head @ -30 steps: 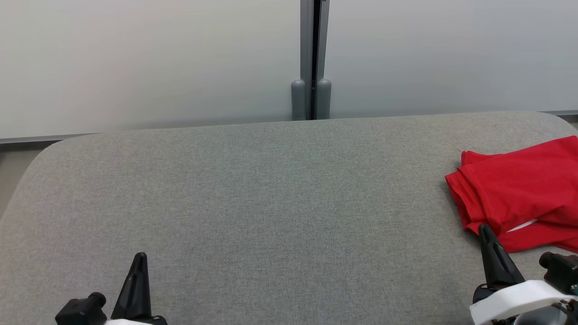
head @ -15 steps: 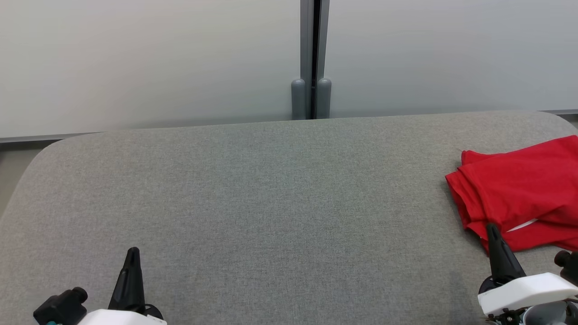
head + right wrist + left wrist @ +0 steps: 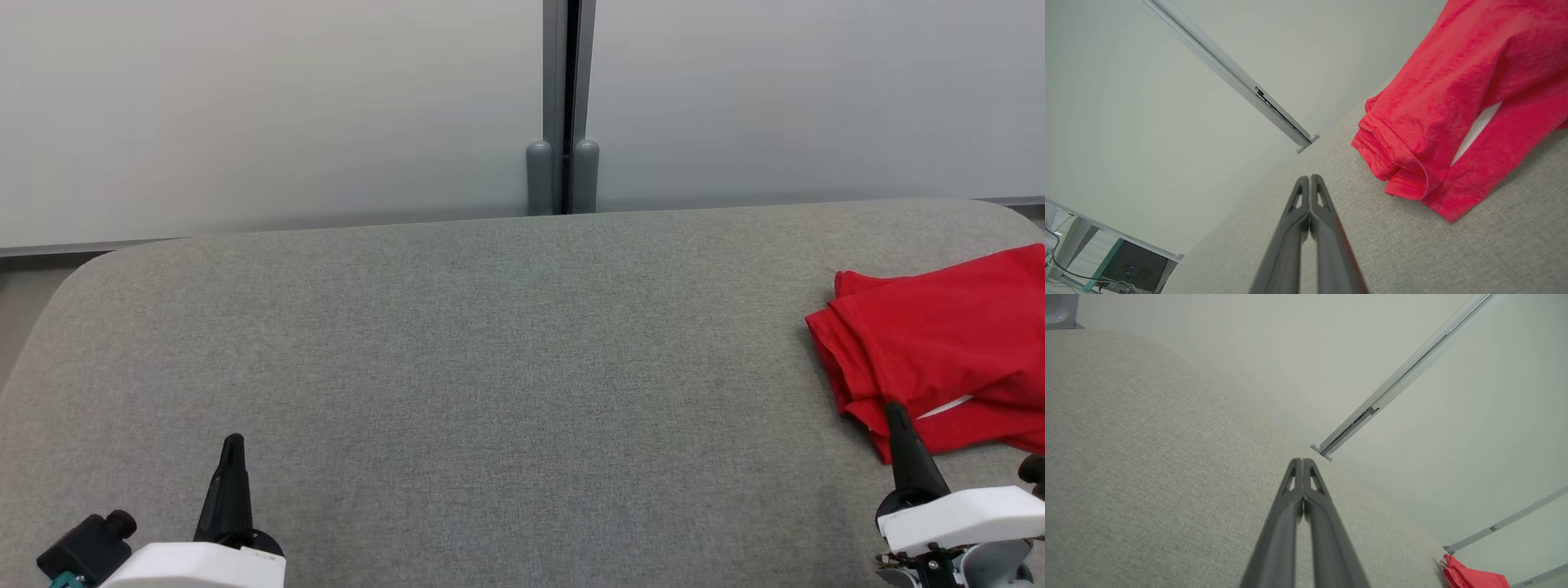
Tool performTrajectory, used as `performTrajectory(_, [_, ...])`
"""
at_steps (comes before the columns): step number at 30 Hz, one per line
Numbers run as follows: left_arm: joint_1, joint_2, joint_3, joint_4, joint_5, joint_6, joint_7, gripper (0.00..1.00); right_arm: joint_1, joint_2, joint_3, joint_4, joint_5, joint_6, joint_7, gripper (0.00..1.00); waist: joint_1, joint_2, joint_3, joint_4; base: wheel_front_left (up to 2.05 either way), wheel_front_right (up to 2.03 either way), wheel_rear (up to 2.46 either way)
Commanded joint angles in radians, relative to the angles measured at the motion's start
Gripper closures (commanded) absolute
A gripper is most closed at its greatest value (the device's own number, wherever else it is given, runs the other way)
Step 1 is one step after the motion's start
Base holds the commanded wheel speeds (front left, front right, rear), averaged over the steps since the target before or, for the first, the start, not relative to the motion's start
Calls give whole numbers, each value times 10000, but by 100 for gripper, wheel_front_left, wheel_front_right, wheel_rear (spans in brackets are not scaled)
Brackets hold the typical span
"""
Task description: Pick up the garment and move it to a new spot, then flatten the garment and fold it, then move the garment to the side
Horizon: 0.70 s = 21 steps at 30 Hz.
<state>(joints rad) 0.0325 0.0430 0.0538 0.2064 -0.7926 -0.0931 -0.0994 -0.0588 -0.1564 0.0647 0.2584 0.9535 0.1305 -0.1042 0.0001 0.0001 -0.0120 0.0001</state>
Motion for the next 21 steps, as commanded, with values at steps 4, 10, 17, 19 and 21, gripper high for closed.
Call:
performTrajectory(4, [-384, 69, 110, -66, -686, -86, 155, 100, -275, 16, -207, -154, 575, 3, 177, 100, -1, -1, 7, 0, 0, 0, 0])
performTrajectory(10, [-483, 72, 163, -20, -1428, -119, 359, 100, -314, 110, -361, -159, 1179, 3, 375, 100, -1, -1, 17, 0, 0, 0, 0])
performTrajectory(17, [-615, 75, 221, 23, -2252, -147, 573, 100, -332, 218, -528, -160, 1848, 3, 593, 100, -1, -1, 29, 0, 0, 0, 0])
performTrajectory(19, [-638, 77, 238, 39, -2483, -158, 632, 100, -343, 248, -574, -160, 2032, 3, 647, 100, -1, -1, 33, 0, 0, 0, 0])
performTrajectory(21, [-679, 78, 251, 52, -2693, -170, 696, 100, -355, 278, -620, -161, 2208, 3, 716, 100, -1, -1, 36, 0, 0, 0, 0])
